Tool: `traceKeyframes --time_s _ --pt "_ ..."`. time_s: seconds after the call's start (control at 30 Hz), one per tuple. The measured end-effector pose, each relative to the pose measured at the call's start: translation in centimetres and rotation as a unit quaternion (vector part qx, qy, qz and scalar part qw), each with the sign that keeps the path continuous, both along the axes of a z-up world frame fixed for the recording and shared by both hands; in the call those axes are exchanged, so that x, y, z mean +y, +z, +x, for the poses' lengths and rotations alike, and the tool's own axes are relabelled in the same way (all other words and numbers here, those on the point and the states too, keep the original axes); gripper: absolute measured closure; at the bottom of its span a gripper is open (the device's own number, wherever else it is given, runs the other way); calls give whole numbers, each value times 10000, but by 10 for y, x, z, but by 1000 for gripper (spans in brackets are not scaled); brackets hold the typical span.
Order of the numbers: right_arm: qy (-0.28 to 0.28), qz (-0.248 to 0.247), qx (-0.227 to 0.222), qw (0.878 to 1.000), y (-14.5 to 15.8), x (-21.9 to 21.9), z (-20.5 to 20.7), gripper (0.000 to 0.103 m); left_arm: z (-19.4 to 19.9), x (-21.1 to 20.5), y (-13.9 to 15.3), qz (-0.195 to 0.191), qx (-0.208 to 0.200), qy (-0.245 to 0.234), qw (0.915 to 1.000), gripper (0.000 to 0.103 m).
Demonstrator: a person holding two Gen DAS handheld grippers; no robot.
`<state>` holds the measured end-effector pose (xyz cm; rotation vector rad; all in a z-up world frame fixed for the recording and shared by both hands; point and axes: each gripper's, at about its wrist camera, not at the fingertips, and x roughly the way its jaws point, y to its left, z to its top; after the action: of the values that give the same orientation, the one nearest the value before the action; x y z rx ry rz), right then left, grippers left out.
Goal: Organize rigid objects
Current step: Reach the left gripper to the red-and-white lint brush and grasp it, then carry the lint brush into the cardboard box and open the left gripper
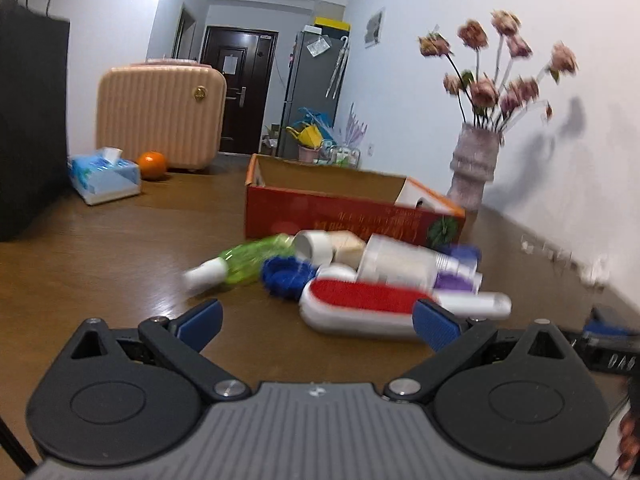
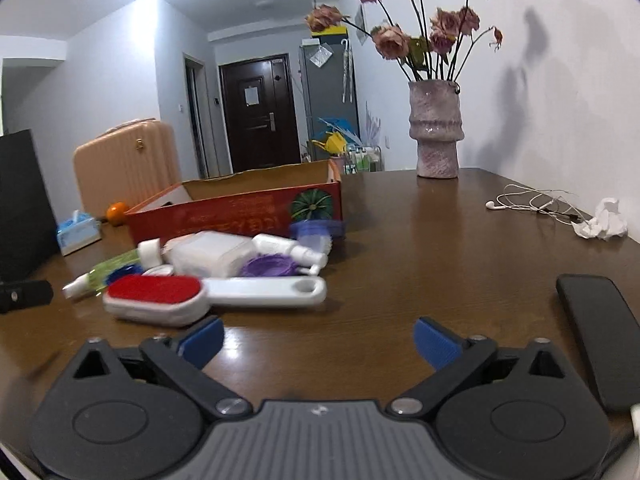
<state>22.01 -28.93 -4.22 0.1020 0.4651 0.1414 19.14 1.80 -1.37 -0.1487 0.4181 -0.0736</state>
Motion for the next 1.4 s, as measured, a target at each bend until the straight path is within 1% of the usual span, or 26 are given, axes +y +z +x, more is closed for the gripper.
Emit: traceKeyframes --time_s 0.03,0.07,0.1,0.13,0.17,0.23,0.27,0.33,0.4,0.47,0.5,0.53,0.57,0.6,0.63,0.67,0.73,0.8,0.87,0.9,1.0,1.13,1.2,1.27,1.4 --pt "12 1 50 10000 0 -3 10 14 10 1 0 -156 -29 5 9999 0" --pt "35 6 124 9999 1 -5 20 17 18 2 0 -268 -62 34 9996 0" --pt "68 32 186 9998 0 -7 29 21 28 1 0 -305 -49 44 9995 0" --pt "102 59 238 9996 0 -8 38 27 37 -1 0 -230 12 -32 9997 0" --pt "151 82 318 9993 -1 -10 47 31 47 -4 -1 -112 48 -228 9997 0" --pt "238 169 428 9987 -1 -12 66 48 61 -11 -3 147 150 -458 9987 0" --pt "253 187 464 9984 -2 -12 73 52 67 -13 -3 243 235 -505 9982 0" --pt "280 242 560 9977 -2 -14 89 67 79 -14 -5 255 398 -643 9968 0" --pt "334 249 661 9969 -4 -13 100 73 88 -13 -7 141 560 -605 9965 0" --pt "407 287 735 9961 -5 -12 107 74 96 -11 -9 -26 664 -600 9960 2" --pt "451 298 754 9957 -6 -11 109 76 99 -11 -10 -120 745 -613 9953 8" --pt "500 290 778 9953 -6 -10 111 77 103 -8 -12 -244 849 -628 9941 16" --pt "534 262 803 9950 -7 -8 112 77 107 -5 -14 -414 977 -655 9922 20" --pt "551 238 818 9948 -8 -7 112 78 111 -1 -15 -590 1116 -686 9896 32" --pt "559 220 837 9947 -9 -7 113 78 112 1 -17 -725 1224 -695 9874 37" --pt "557 211 864 9945 -10 -7 114 78 115 4 -19 -836 1352 -696 9848 39" --pt "568 243 936 9937 -11 -7 114 78 115 5 -22 -925 1503 -579 9826 41" --pt "562 333 1023 9926 -13 -8 114 79 110 8 -23 -1060 1472 -543 9819 44" --pt "534 441 1018 9924 -14 -10 109 83 103 9 -22 -1089 1448 -505 9822 48" --pt "528 499 988 9925 -15 -11 106 90 99 8 -21 -1126 1448 -505 9817 49" --pt "466 468 905 9937 -16 -11 88 91 85 7 -20 -1175 1461 -542 9808 50" --pt "340 705 938 9925 -14 -17 67 93 68 9 -15 -1182 1404 -568 9814 53" --pt "299 748 786 9936 -7 -18 56 93 62 8 -9 -1202 1327 -578 9821 53" --pt "260 723 616 9951 0 -18 50 93 57 6 0 -1188 1150 -616 9843 54" --pt "208 746 433 9961 15 -19 50 93 55 0 16 -1028 760 -672 9895 54"
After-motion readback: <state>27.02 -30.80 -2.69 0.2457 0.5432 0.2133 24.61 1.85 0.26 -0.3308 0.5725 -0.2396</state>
